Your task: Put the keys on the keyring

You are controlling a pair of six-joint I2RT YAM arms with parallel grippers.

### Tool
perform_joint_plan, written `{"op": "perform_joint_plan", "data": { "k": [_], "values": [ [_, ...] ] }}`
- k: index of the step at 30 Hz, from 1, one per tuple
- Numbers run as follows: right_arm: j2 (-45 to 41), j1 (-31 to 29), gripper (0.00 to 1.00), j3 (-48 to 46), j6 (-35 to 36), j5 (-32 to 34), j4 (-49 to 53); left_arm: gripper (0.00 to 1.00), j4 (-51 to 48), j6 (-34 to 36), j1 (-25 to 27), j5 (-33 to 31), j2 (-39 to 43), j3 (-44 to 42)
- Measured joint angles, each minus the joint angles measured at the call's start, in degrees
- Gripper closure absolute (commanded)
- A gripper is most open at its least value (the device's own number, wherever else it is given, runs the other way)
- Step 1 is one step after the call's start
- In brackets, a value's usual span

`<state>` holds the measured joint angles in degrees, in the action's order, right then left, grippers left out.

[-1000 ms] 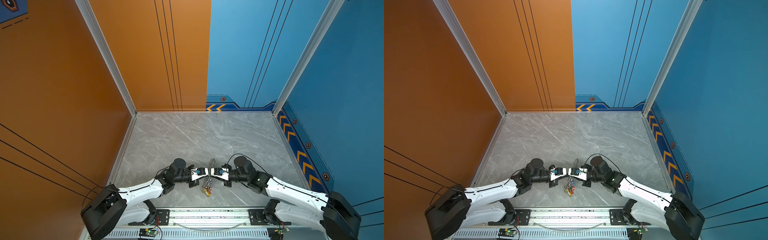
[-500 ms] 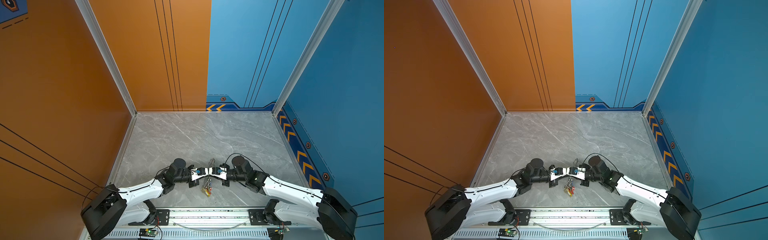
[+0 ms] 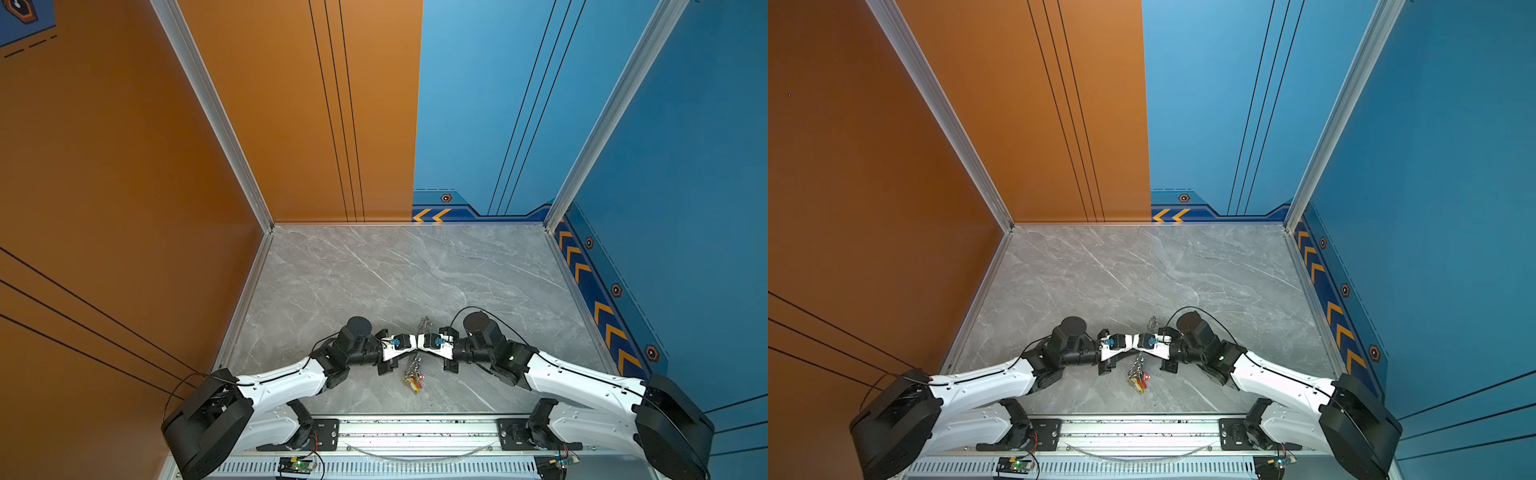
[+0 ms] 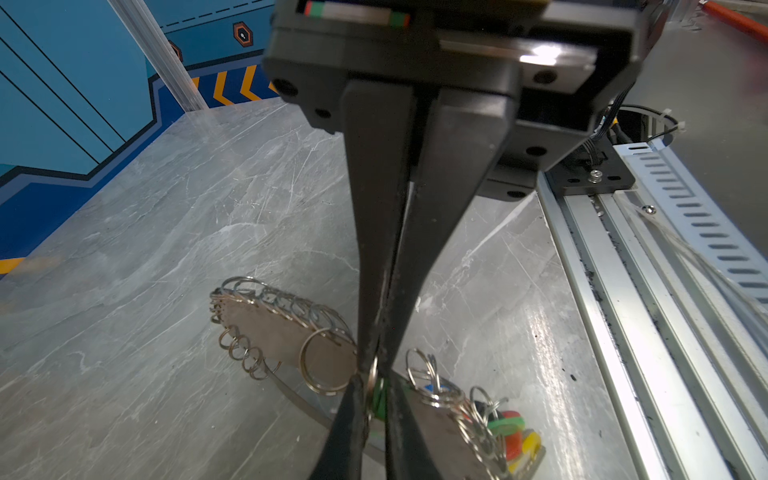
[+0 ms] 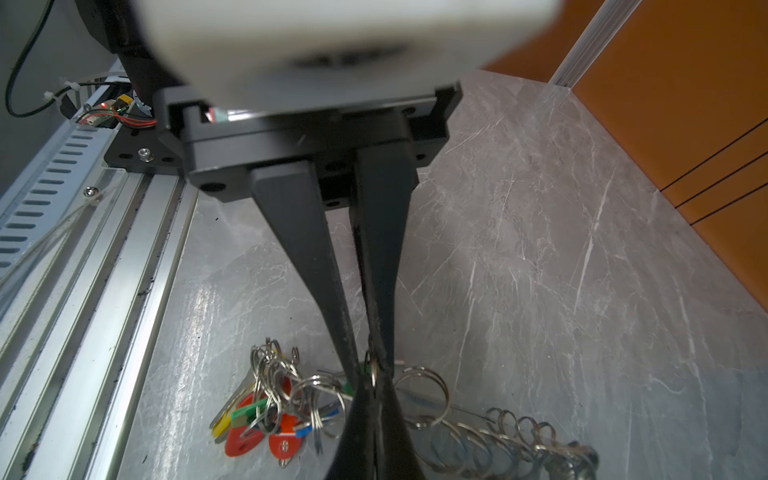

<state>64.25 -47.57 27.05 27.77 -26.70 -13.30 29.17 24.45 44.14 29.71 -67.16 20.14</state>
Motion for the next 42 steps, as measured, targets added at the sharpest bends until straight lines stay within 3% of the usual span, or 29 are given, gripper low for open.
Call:
{"op": "perform_joint_plan", "data": {
  "k": [18,25,34,38,42],
  "values": [
    [-1.7,4.4,1.0,-8.1,-8.4,-8.1,-21.4,0.83,6.6,-3.9,-1.8,0.5,1.6,-1.5],
    [0.5,4.4,1.0,-8.2,-8.6,-9.1,-25.0,0.84,7.5,-5.1,-2.3,1.0,1.6,-1.9],
    [1.7,4.1,1.0,-8.7,-8.5,-9.0,-25.4,0.77,8.6,-6.1,-2.6,2.5,2.6,-2.5],
    [1.4,4.1,1.0,-8.9,-8.3,-8.8,-25.3,0.85,8.9,-6.3,-2.6,3.6,2.7,-2.5],
    [0.7,3.8,1.0,-8.9,-8.3,-8.7,-25.3,0.85,9.0,-6.5,-2.6,4.0,2.6,-2.5]
  ]
}}
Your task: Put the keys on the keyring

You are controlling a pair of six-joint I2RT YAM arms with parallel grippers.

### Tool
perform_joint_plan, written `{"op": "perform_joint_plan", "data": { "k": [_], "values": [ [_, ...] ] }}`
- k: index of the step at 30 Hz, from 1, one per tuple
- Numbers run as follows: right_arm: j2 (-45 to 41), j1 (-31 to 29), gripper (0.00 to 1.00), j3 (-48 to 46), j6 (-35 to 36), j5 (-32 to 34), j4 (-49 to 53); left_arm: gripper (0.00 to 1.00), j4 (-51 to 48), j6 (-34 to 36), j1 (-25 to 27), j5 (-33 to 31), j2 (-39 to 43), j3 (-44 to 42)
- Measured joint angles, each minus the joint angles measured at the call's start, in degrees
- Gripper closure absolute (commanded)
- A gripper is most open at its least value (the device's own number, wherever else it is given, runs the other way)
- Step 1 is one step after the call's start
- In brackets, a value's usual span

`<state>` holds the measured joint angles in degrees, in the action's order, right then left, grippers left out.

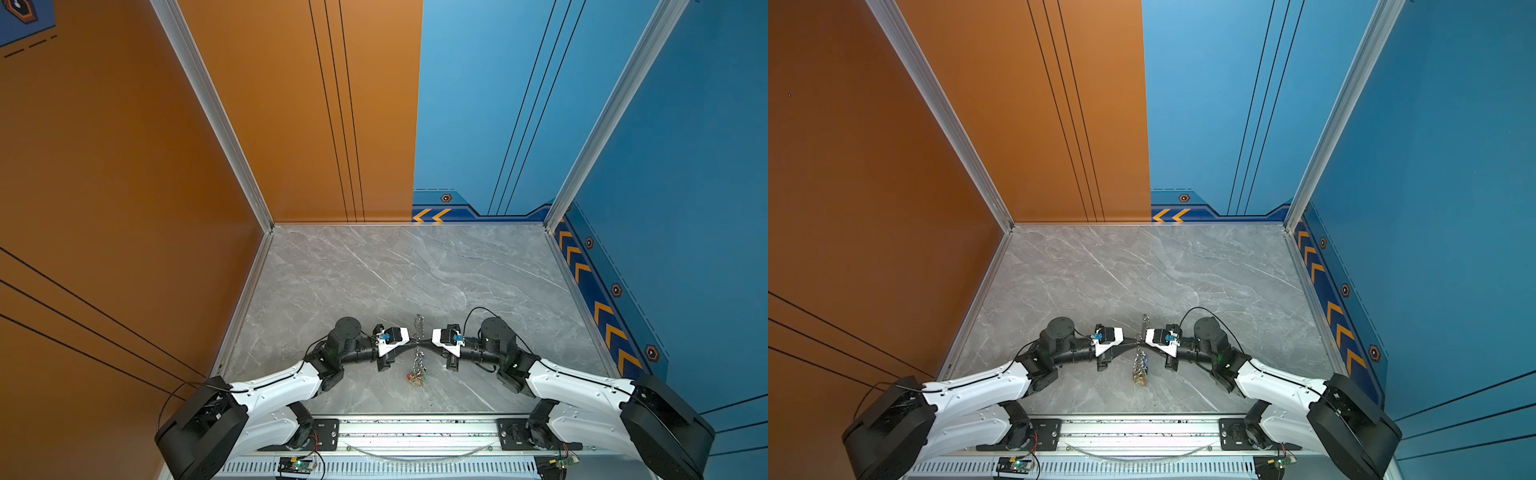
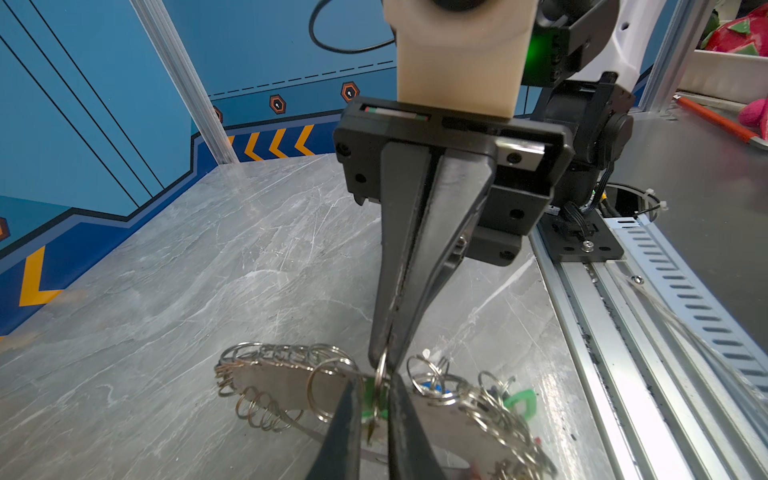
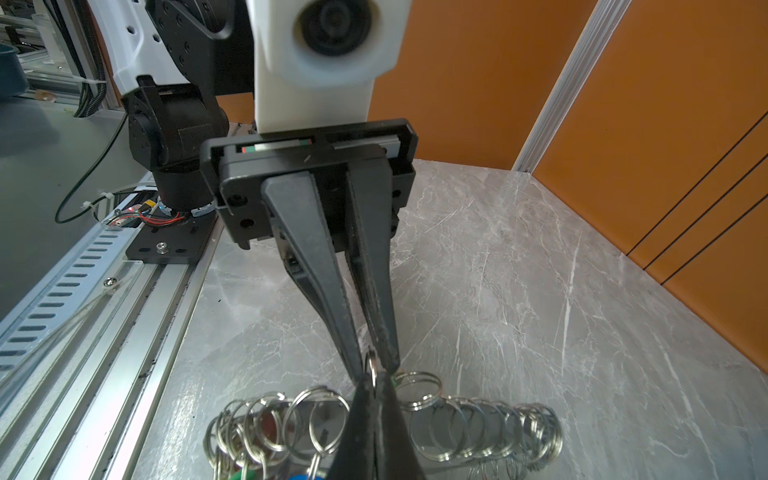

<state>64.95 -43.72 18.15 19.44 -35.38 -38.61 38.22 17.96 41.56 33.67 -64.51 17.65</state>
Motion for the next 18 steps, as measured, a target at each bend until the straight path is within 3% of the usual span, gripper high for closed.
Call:
{"op": "perform_joint_plan", "data": {
  "k": [6,18],
  "values": [
    [-0.1,-0.2,1.0,-0.1,0.0,0.0,-0.2,0.83,0.1,0.0,0.0,0.0,-0.9,0.0],
    [-0.2,-0.3,1.0,-0.3,0.9,0.9,-1.0,0.99,0.1,-0.6,0.0,0.4,-0.9,0.0]
  ]
}}
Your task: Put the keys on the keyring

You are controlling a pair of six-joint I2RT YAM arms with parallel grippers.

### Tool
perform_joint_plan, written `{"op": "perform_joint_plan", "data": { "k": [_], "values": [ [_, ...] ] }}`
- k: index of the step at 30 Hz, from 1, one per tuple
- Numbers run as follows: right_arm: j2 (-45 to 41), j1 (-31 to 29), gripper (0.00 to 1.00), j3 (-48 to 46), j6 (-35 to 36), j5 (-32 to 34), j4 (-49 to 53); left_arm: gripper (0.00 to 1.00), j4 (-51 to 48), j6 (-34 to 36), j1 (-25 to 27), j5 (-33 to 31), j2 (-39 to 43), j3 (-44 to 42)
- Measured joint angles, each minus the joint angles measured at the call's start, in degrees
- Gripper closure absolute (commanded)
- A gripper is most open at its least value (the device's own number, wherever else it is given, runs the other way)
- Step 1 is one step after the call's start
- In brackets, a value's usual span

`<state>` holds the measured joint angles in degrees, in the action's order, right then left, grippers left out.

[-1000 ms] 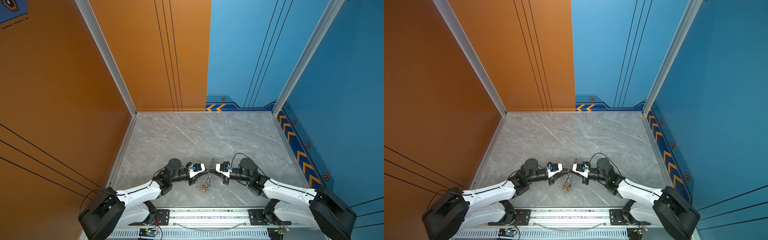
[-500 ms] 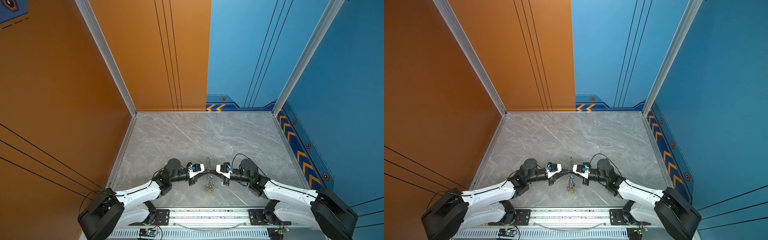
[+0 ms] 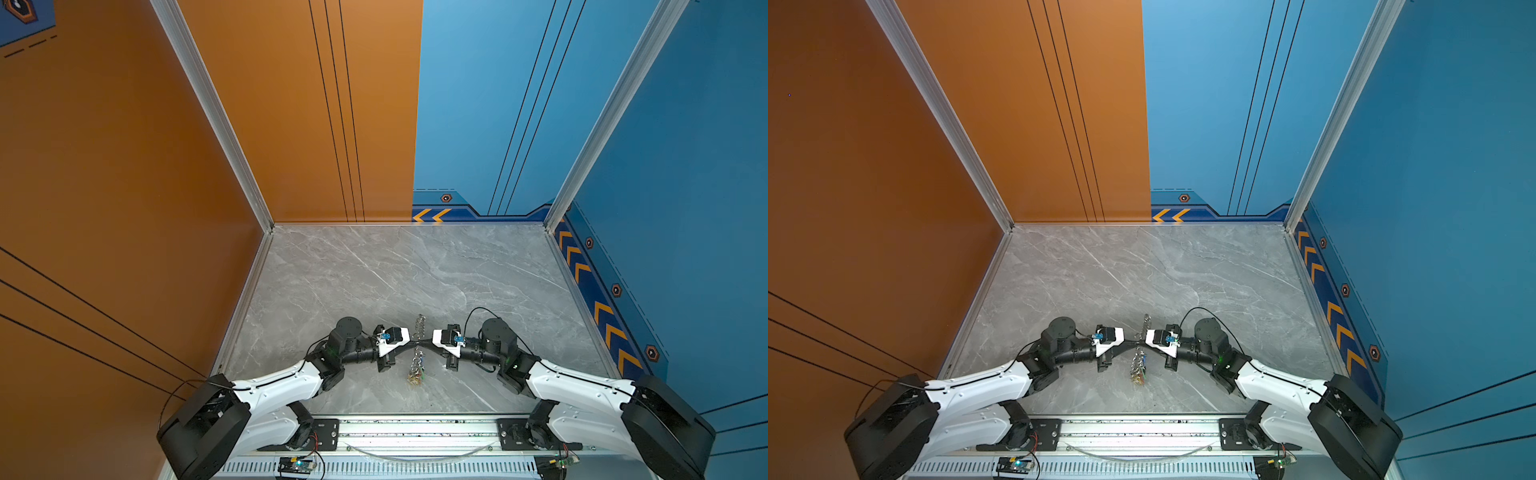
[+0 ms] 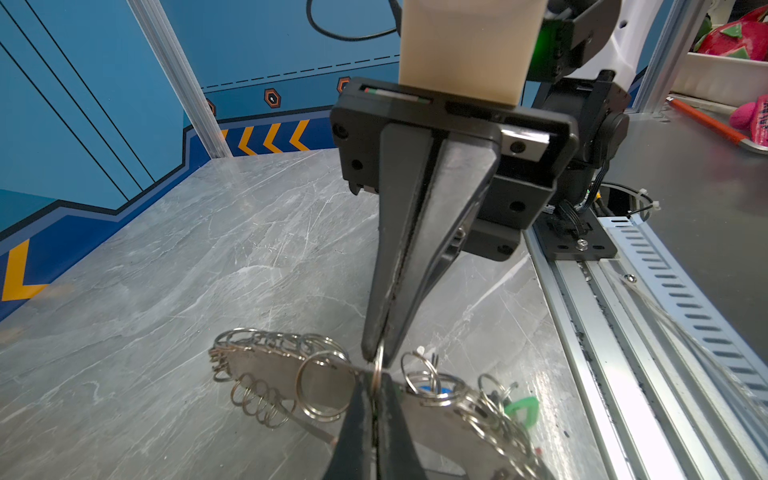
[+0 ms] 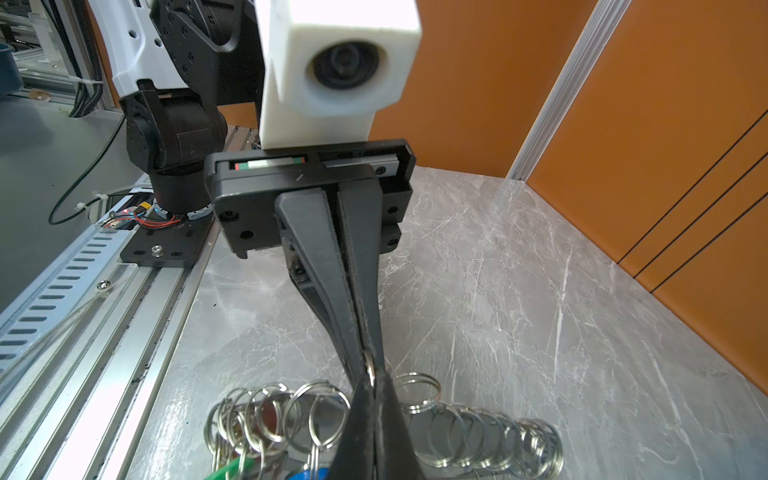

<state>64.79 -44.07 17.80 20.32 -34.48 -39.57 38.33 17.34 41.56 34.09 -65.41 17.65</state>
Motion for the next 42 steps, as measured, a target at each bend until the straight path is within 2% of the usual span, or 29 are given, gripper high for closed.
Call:
{"op": "perform_joint_plan", "data": {
  "k": [1,6,11,17,32,42],
  "values": [
    [-0.2,-0.2,1.0,0.0,0.6,0.3,0.6,0.99,-0.2,0.0,0.0,0.0,0.0,0.0],
    [-3.4,-1.2,0.88,1.9,5.3,3.3,9.4,1.0,-0.9,0.9,0.3,-0.4,-0.1,0.0],
    [-5.9,-1.3,0.86,5.6,10.1,5.7,21.9,1.0,-4.0,3.2,0.9,-3.5,-0.4,0.0],
    [-5.2,-2.8,0.84,7.4,12.3,7.9,29.0,1.0,-5.6,5.2,1.7,-5.2,-1.2,0.0],
    [-1.6,-5.4,0.82,9.2,12.3,12.3,29.9,1.0,-7.4,6.0,2.4,-5.6,-1.8,0.6],
    [-0.8,-5.4,0.84,10.1,11.8,12.7,28.9,1.0,-7.3,6.4,2.7,-5.6,-2.5,0.9]
  ]
}}
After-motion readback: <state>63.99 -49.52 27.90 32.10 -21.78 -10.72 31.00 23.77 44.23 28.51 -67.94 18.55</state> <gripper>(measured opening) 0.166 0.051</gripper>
